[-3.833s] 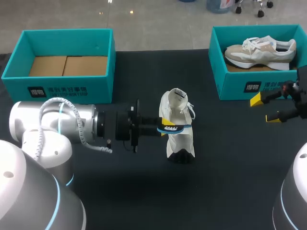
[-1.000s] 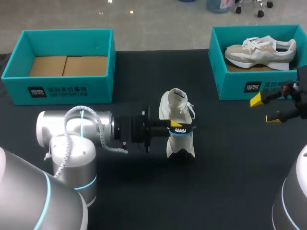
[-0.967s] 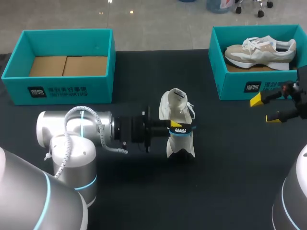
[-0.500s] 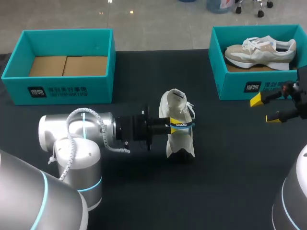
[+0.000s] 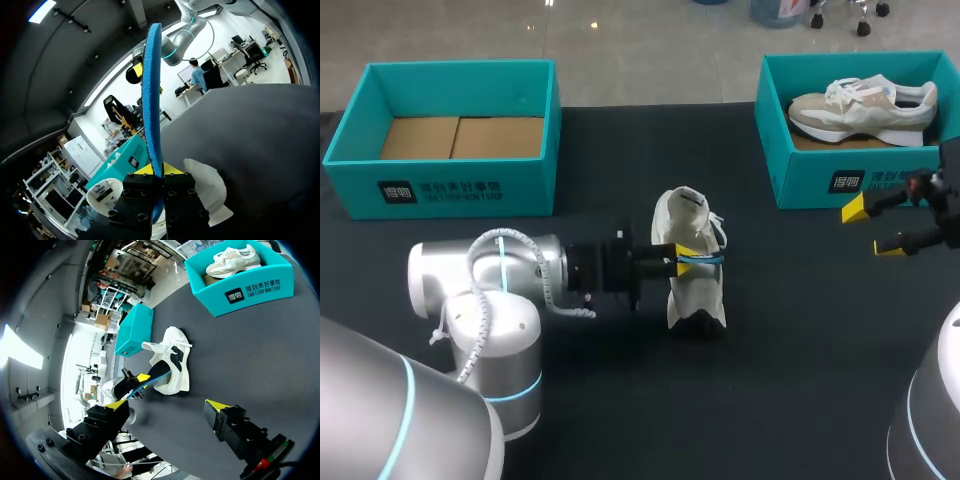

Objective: Take the shoe out of the shoebox, open the shoe tongue, remove and reinsert the insole, then place the shoe into the shoebox

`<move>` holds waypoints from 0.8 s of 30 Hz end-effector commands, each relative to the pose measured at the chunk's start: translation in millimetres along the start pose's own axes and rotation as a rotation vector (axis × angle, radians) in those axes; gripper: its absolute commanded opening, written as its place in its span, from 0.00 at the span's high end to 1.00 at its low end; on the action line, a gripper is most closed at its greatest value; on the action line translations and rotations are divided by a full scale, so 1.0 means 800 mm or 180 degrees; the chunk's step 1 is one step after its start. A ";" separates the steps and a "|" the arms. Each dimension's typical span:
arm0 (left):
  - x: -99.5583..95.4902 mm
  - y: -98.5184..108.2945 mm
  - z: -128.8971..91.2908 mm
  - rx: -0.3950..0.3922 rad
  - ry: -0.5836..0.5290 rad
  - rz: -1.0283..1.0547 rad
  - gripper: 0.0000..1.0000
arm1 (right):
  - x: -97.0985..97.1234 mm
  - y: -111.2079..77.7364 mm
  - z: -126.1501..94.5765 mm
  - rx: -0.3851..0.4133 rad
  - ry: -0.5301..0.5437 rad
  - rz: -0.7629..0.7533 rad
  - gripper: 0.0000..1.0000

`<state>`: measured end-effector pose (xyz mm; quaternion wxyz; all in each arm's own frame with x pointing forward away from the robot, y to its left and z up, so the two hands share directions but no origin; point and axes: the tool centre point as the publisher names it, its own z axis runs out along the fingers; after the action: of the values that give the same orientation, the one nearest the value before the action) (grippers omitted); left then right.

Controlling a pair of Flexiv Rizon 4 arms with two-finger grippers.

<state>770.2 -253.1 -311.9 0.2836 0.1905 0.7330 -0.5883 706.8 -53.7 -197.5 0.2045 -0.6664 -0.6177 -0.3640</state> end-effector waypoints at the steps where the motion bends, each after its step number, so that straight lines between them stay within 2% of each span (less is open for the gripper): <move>1: 0.001 0.009 0.012 -0.0063 0.0047 -0.0012 1.00 | 0.001 -0.001 0.000 -0.0001 -0.0013 0.0005 0.00; 8: 0.003 0.011 0.007 -0.0138 0.0078 -0.0028 1.00 | 0.001 -0.001 0.000 -0.0001 -0.0013 0.0005 0.00; 9: 0.003 0.009 0.005 -0.0143 0.0080 -0.0026 0.92 | 0.001 -0.001 0.000 -0.0001 -0.0013 0.0005 0.00; 10: 0.003 0.007 0.003 -0.0148 0.0084 -0.0025 0.73 | 0.001 -0.001 0.000 -0.0001 -0.0013 0.0005 0.00; 11: 0.003 0.004 0.001 -0.0151 0.0088 -0.0024 0.59 | 0.001 -0.001 0.000 -0.0001 -0.0013 0.0005 0.00; 13: 0.003 -0.002 -0.004 -0.0149 0.0091 -0.0017 0.56 | 0.001 -0.001 0.000 -0.0001 -0.0013 0.0005 0.00; 18: 0.004 -0.016 -0.014 -0.0114 0.0099 0.0013 0.59 | 0.001 -0.001 0.000 -0.0001 -0.0013 0.0005 0.00; 22: 0.009 -0.019 -0.016 -0.0099 0.0122 0.0018 0.69 | 0.001 -0.001 0.000 -0.0001 -0.0013 0.0005 0.00; 23: 0.011 -0.017 -0.016 -0.0105 0.0141 0.0016 0.87 | 0.001 -0.001 0.000 -0.0001 -0.0013 0.0005 0.00; 24: 0.013 -0.015 -0.015 -0.0112 0.0148 0.0014 1.00 | 0.001 -0.001 0.000 -0.0001 -0.0013 0.0005 0.00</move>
<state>754.5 -248.1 -306.5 0.2736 0.1993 0.7466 -0.5728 706.8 -53.6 -197.5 0.2045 -0.6664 -0.6177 -0.3640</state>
